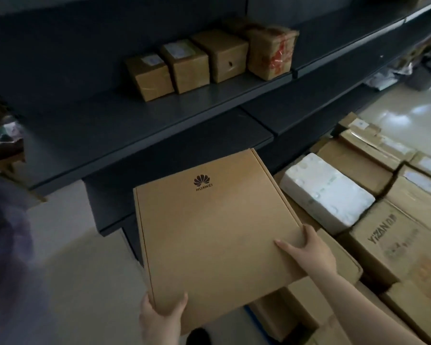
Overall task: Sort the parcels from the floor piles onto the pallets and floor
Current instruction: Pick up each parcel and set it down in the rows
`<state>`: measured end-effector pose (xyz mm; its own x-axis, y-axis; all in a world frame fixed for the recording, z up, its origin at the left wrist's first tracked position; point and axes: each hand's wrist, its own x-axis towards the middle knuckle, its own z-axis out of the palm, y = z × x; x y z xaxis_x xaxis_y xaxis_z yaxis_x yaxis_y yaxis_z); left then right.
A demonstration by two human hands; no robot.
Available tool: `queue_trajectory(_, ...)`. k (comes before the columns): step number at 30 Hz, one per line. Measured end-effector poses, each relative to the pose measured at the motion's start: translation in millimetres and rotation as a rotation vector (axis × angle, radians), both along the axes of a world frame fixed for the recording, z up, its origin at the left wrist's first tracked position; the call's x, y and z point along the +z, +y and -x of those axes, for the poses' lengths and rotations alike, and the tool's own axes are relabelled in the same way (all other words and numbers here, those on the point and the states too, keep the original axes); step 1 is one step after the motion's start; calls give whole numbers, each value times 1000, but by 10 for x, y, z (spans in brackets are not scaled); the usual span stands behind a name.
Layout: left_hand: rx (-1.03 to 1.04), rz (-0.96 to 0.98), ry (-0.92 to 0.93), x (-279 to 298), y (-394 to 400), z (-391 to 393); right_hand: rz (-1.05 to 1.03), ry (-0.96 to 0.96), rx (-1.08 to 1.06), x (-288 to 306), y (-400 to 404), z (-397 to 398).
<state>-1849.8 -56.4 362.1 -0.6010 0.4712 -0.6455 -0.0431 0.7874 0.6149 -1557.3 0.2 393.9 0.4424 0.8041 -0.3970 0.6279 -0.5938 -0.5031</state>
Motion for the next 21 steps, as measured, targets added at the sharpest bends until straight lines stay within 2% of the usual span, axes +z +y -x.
queue_trajectory(4, -19, 43, -71, -540, 456, -312, 7, -74, -19, -462, 470, -307)
queue_trajectory(11, -35, 27, -87, -1381, 886, -931, 19, -43, 50, -1239, 1166, -966)
queue_trajectory(13, -79, 39, -136, -1640, 965, -1050, 10, -131, 76, -1452, 1344, -1103)
queue_trajectory(14, -141, 43, -174, -1768, 979, -1125, 36, -223, 110, -1581, 1413, -1153)
queue_trajectory(16, -261, 58, -236, -1983, 967, -1304, 216, -374, 236, -1867, 1473, -1164)
queue_trajectory(18, -346, 95, -240, -2122, 936, -1424, 422, -381, 374, -2190, 1385, -1002)
queue_trajectory(21, -317, 91, -126, -2180, 1071, -1419, 529, -317, 394, -2517, 1152, -674)
